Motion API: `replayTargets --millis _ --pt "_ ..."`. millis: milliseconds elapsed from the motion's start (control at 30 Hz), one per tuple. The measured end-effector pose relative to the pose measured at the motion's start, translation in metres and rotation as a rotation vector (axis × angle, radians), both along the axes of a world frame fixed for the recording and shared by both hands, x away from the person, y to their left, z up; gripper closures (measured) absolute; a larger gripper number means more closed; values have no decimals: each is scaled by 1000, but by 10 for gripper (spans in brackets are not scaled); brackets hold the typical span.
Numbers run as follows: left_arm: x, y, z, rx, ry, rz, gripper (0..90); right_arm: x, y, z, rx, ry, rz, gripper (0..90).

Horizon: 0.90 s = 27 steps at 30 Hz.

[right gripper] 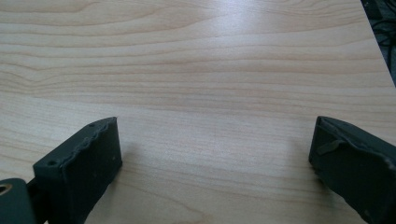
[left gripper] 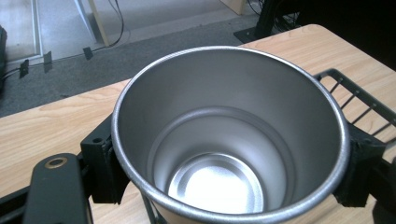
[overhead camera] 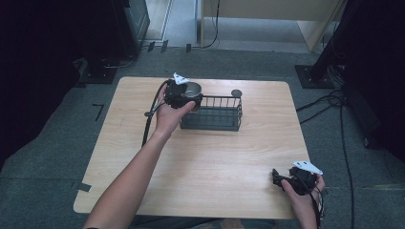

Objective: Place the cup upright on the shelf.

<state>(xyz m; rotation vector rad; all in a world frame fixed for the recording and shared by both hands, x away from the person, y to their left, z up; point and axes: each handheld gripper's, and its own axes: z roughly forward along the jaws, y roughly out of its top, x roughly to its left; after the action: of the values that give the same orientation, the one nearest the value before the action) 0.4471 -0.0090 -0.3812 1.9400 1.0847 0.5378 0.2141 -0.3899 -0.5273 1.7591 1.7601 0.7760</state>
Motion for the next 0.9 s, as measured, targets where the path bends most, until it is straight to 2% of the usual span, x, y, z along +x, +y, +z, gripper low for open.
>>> replayTargets --millis 300,700,900 --pt "10 -10 -8 3 10 -3 183 0 0 0 2 0 0 17" --pt "16 -16 -26 66 42 0 179 0 0 0 2 1 6 17" --pt "17 -16 -33 72 69 1 173 0 0 0 2 0 6 17"
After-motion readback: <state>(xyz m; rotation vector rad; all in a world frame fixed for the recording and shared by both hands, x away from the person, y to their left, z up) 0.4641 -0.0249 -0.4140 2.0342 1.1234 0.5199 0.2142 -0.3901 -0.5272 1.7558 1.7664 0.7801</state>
